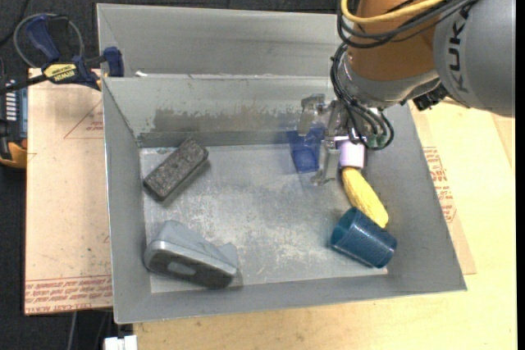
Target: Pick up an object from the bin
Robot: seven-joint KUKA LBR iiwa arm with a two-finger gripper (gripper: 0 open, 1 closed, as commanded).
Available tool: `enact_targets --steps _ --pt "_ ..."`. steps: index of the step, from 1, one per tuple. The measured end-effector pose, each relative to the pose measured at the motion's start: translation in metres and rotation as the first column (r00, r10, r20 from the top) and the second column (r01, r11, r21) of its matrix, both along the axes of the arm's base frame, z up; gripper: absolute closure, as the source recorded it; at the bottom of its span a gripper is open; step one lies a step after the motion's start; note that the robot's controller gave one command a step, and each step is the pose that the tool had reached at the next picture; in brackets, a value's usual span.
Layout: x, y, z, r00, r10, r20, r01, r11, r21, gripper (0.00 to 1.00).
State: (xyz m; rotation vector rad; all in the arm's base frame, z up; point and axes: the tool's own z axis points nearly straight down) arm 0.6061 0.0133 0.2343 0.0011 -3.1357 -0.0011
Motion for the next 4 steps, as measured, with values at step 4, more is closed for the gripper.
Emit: enact_targets --steps 4 --pt "0.037 -0.108 -0.134 0.995 0.099 0.0 -0.099 0.995 0.003 0.0"
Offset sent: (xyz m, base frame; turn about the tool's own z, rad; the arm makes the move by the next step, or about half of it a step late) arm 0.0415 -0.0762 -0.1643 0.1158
